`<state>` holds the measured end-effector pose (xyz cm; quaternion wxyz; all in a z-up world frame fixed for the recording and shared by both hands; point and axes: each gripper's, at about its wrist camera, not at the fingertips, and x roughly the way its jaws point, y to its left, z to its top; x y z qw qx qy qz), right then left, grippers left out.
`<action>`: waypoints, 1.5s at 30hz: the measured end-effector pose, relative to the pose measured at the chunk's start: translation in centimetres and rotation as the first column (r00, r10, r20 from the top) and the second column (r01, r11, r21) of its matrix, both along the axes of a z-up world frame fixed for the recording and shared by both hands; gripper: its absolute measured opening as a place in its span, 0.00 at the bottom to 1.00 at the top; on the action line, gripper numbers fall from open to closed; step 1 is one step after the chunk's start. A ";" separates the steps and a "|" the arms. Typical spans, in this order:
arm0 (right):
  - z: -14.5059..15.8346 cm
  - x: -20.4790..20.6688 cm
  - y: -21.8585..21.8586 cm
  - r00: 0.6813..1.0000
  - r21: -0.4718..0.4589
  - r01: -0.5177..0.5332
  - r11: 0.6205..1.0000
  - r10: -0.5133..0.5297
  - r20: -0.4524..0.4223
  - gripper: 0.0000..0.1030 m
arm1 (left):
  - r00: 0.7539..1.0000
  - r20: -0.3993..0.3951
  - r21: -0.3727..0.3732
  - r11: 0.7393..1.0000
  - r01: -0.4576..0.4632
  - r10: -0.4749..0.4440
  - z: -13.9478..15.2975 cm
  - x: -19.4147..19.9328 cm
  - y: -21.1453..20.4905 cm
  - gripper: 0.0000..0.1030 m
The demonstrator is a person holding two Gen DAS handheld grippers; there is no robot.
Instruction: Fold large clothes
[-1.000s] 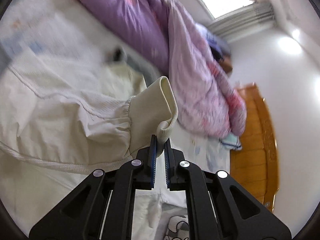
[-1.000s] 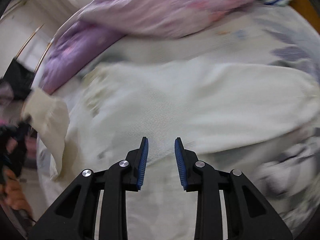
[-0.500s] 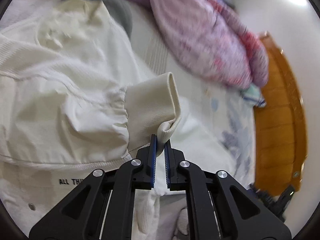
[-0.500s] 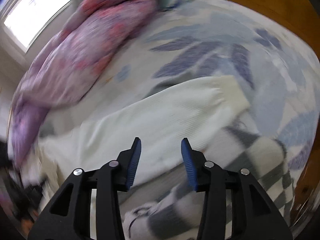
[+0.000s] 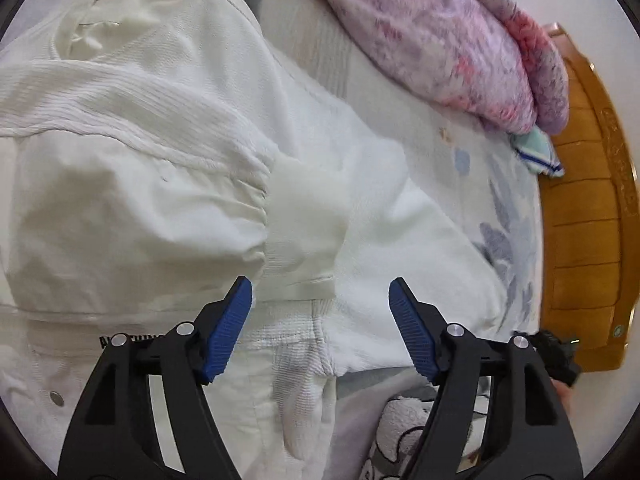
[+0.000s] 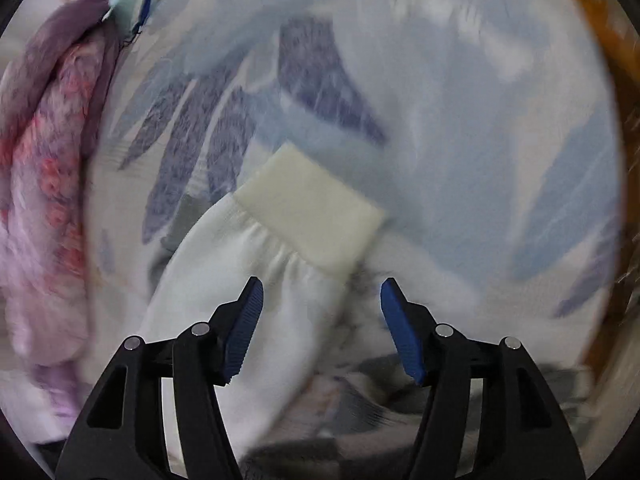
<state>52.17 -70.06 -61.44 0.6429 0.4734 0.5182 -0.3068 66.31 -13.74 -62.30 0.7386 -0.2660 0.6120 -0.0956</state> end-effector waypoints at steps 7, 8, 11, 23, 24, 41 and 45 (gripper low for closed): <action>-3.8 0.9 0.0 0.999 0.063 0.004 0.998 -0.001 -0.038 0.57 | 0.998 -0.038 0.093 0.995 -0.046 0.049 -0.9 -0.2 3.2 0.70; -4.3 0.6 0.0 0.999 0.069 0.023 0.997 -0.020 -0.047 0.54 | 0.996 -0.061 0.110 0.992 -0.057 0.064 -1.4 -0.3 3.9 0.70; -4.6 0.1 0.2 0.999 0.064 0.046 0.997 -0.045 -0.021 0.32 | 0.993 -0.072 0.108 0.991 -0.082 0.090 -1.5 -0.6 5.7 0.70; 11.9 3.9 14.1 0.938 -0.531 -0.271 0.803 0.345 0.044 0.16 | 0.988 -0.025 0.187 0.972 -0.144 0.152 2.4 -2.4 15.4 0.70; 13.4 4.4 16.0 0.918 -0.553 -0.288 0.782 0.390 0.073 0.16 | 0.986 -0.020 0.194 0.968 -0.156 0.163 3.0 -2.6 16.5 0.70; 14.3 6.9 64.7 0.370 -0.411 -0.790 0.455 0.888 0.272 0.16 | 0.941 0.041 0.237 0.912 -0.335 0.335 7.8 -9.2 37.5 0.70; 10.1 4.8 73.3 0.253 -0.404 -0.861 0.309 0.949 0.186 0.16 | 0.929 0.040 0.263 0.894 -0.364 0.367 7.6 -10.9 41.1 0.70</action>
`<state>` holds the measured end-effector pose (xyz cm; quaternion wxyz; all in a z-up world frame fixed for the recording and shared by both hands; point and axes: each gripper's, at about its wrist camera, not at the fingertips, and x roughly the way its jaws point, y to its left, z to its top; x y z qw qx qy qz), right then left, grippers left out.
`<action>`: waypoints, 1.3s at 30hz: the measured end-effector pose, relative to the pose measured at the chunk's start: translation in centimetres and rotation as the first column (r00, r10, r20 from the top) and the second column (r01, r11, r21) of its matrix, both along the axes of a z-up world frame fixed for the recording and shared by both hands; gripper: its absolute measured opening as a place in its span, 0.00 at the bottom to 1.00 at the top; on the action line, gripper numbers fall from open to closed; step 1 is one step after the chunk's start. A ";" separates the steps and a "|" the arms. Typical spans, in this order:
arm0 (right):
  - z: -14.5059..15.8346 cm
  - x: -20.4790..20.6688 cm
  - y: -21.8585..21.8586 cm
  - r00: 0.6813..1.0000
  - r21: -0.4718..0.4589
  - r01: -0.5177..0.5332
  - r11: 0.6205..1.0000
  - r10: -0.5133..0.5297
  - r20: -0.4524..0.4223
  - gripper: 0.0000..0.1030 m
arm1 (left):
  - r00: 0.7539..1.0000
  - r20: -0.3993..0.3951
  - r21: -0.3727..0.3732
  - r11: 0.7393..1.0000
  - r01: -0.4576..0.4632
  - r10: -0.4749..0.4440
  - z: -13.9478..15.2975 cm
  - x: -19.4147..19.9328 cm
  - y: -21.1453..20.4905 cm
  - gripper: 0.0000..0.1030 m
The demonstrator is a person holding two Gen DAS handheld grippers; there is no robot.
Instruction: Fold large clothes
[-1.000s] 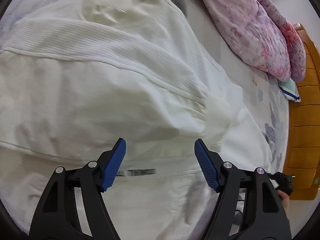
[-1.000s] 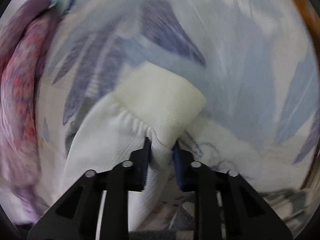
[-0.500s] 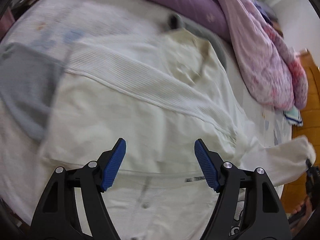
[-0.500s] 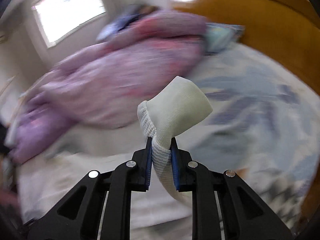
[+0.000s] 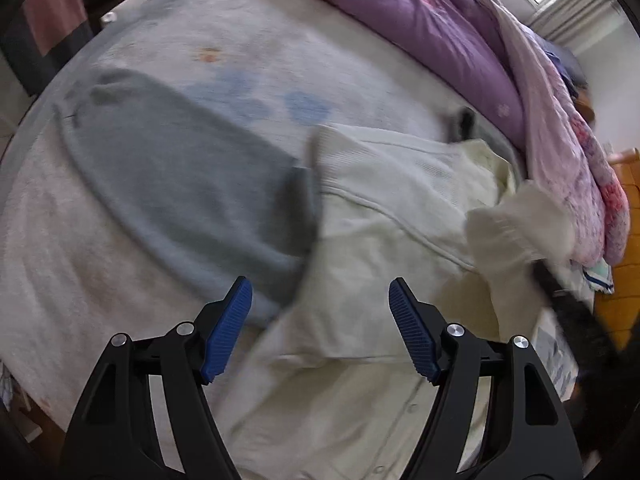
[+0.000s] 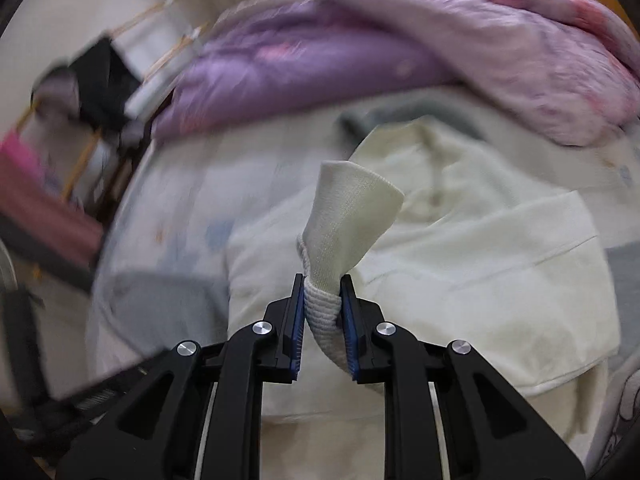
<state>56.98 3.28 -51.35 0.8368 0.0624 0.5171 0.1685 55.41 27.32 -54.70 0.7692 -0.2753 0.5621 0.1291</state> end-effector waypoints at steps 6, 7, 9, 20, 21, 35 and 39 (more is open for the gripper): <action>-4.1 -2.9 5.8 0.992 -0.026 -0.118 0.993 0.117 -0.052 0.25 | 0.999 -0.001 -0.005 0.999 -0.047 0.047 -0.5 -2.1 3.1 0.70; -5.1 -3.2 6.7 0.986 -0.048 -0.155 0.987 0.152 -0.070 0.34 | 0.997 -0.010 -0.012 0.997 -0.070 0.070 -0.7 -2.3 3.5 0.70; -6.0 -3.6 7.2 0.974 -0.029 -0.197 0.980 0.192 -0.118 0.36 | 0.996 -0.020 -0.046 0.995 -0.086 0.086 -1.2 -2.3 3.6 0.70; -0.8 -2.8 -6.2 0.994 0.051 -0.095 0.994 0.098 -0.057 0.66 | 0.999 0.008 -0.102 0.994 0.031 -0.031 -2.1 2.4 -1.7 0.70; -0.5 -2.2 -8.0 0.997 0.033 -0.055 0.998 0.056 -0.052 0.66 | 0.999 0.013 -0.102 0.993 0.054 -0.053 -2.2 3.2 -2.6 0.70; -11.2 6.1 -27.6 0.862 -0.056 0.273 0.960 -0.270 -0.429 0.39 | 0.986 -0.112 -0.049 0.991 0.121 -0.126 -7.0 11.1 -3.7 0.70; -6.9 8.1 -30.3 0.890 0.062 0.332 0.941 -0.291 -0.352 0.47 | 0.990 -0.142 -0.182 0.982 -0.049 0.023 -8.6 12.3 1.5 0.70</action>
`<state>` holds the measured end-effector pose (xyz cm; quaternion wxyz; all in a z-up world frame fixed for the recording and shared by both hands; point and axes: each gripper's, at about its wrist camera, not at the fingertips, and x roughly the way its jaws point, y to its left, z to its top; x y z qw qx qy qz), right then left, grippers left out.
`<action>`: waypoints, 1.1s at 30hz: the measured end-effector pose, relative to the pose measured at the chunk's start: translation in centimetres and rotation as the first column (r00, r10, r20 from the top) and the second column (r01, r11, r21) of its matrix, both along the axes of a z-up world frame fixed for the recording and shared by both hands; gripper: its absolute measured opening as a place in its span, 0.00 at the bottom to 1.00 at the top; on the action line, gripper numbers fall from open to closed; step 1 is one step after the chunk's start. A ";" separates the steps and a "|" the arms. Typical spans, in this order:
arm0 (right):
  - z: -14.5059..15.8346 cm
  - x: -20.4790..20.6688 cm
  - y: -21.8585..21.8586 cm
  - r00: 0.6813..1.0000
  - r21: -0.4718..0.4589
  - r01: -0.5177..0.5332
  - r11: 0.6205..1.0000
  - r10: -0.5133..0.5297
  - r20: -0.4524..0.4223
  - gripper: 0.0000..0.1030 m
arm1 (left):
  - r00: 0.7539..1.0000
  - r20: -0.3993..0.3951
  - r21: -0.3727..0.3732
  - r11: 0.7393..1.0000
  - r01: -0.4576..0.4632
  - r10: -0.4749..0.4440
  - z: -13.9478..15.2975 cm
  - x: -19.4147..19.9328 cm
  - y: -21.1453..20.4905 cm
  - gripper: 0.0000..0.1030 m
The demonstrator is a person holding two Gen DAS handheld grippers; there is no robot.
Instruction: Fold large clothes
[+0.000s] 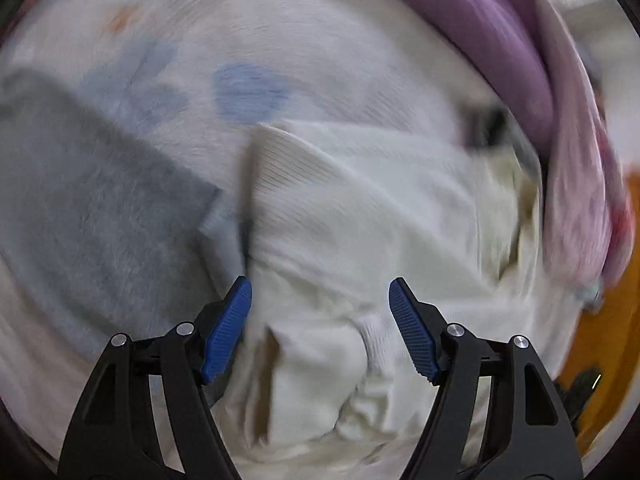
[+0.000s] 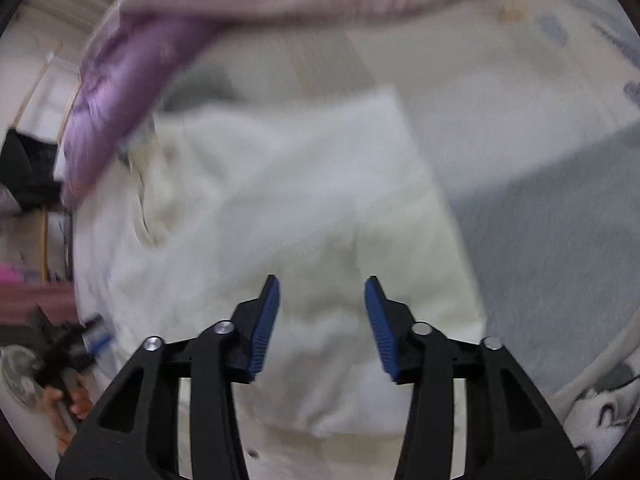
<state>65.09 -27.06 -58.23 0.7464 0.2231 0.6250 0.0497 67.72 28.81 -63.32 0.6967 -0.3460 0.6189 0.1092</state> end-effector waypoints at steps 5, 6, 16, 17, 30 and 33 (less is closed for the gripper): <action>-0.8 4.5 -3.6 0.995 -0.008 0.095 0.995 -0.095 -0.037 0.60 | 0.999 -0.045 0.095 0.995 0.008 -0.004 -0.9 3.4 2.0 0.70; -1.1 5.2 -4.2 0.992 0.006 0.117 0.993 -0.117 -0.049 0.60 | 0.999 -0.053 0.086 0.996 -0.001 0.006 -1.2 4.0 2.3 0.70; -6.2 9.0 -4.9 0.972 0.048 0.195 0.980 -0.186 -0.146 0.63 | 0.992 -0.100 0.108 0.990 0.092 -0.082 -4.0 8.8 0.4 0.80; -6.5 9.2 -4.9 0.969 0.043 0.207 0.977 -0.199 -0.143 0.63 | 0.988 -0.122 0.127 0.986 0.112 -0.097 -4.5 9.2 0.0 0.80; -3.5 7.0 -5.8 0.984 0.112 0.168 0.979 -0.174 0.046 0.09 | 0.987 0.038 0.196 0.970 0.145 -0.156 -0.9 9.4 -2.7 0.14; -0.1 4.9 -6.5 0.975 0.159 0.163 0.974 -0.184 0.127 0.09 | 0.979 0.140 0.194 0.973 0.123 -0.151 2.8 7.4 -3.1 0.14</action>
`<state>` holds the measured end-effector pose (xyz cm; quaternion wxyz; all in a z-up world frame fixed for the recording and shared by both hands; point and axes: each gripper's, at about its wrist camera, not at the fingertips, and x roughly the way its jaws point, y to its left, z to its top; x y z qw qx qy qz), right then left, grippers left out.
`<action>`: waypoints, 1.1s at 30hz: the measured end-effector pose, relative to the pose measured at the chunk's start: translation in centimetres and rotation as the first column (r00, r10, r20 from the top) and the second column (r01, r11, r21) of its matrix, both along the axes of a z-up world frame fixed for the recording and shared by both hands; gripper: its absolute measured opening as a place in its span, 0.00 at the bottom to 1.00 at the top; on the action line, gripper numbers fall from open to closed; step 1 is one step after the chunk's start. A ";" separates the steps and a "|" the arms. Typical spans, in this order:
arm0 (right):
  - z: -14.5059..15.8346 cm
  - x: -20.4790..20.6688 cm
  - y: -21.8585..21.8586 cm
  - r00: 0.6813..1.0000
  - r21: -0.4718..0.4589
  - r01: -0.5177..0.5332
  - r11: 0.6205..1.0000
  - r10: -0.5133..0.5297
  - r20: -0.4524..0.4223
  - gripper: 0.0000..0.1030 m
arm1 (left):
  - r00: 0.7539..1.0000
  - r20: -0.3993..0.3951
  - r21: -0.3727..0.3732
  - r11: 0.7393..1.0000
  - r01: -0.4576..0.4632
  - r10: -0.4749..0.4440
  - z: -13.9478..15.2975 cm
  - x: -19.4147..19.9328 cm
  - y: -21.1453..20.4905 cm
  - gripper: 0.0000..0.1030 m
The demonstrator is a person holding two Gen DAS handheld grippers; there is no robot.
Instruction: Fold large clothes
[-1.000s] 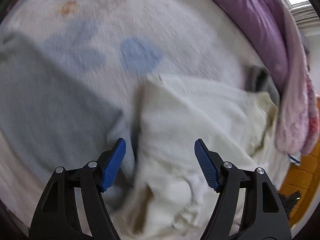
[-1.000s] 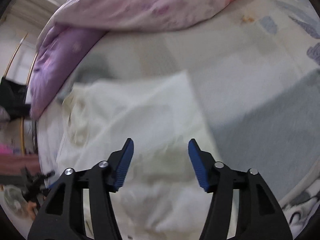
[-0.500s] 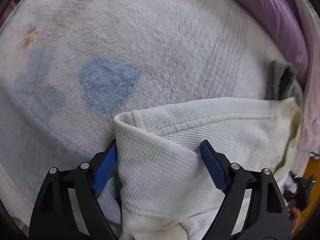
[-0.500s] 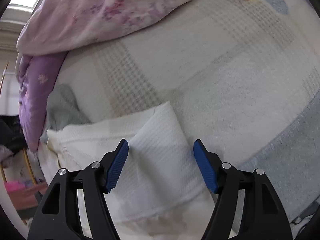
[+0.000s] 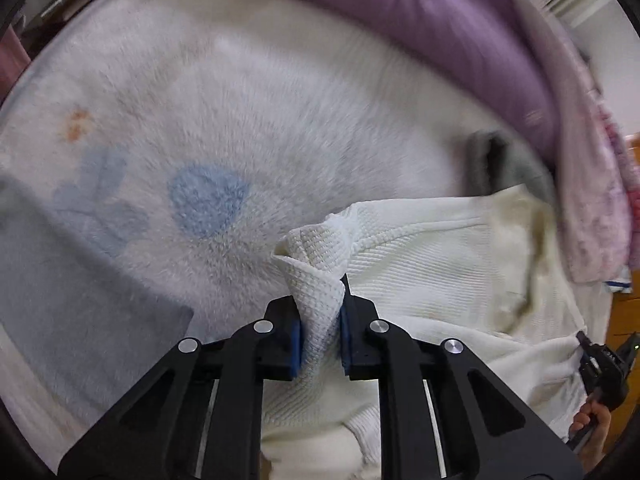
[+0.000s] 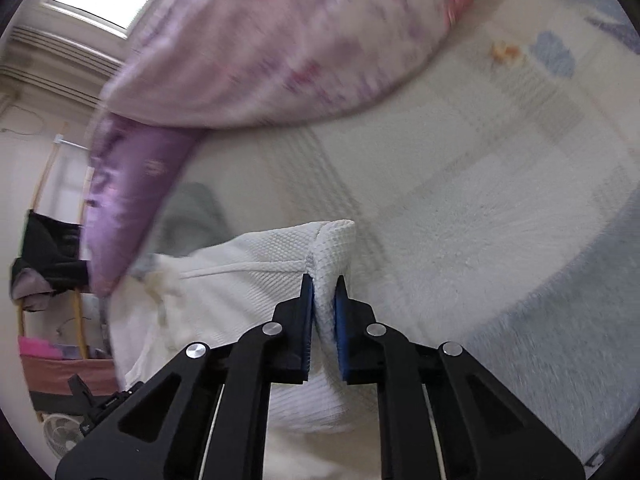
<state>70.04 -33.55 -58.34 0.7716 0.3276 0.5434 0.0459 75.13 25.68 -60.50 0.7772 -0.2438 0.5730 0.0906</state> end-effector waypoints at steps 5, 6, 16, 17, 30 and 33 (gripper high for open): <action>5.1 -4.3 0.2 0.994 0.026 -0.023 0.999 0.020 0.112 0.06 | 0.994 0.110 -0.014 1.000 0.021 -0.020 5.6 -5.0 -1.4 0.14; 6.1 -5.7 0.0 0.992 0.036 -0.026 0.999 0.021 0.127 0.06 | 0.992 0.129 -0.013 1.000 0.021 -0.019 6.6 -6.5 -1.7 0.14; 10.7 -18.6 -2.1 0.991 -0.024 -0.097 0.995 0.099 0.089 0.07 | 0.989 0.139 -0.064 0.997 -0.036 0.045 11.1 -22.0 -1.8 0.14; 10.7 -20.2 -2.6 0.993 -0.035 -0.098 0.995 0.100 0.067 0.07 | 0.990 0.127 -0.065 0.997 -0.046 0.054 11.0 -23.7 -2.0 0.14; 0.7 -35.4 -4.0 0.944 -0.143 -0.098 0.985 0.047 -0.326 0.35 | 0.935 -0.159 -0.135 0.931 -0.339 0.317 1.2 -41.7 -3.7 0.49; 0.7 -37.6 -3.3 0.951 -0.083 -0.026 0.996 -0.001 -0.308 0.48 | 0.909 -0.135 -0.175 0.893 -0.414 0.395 1.4 -44.5 -4.3 0.70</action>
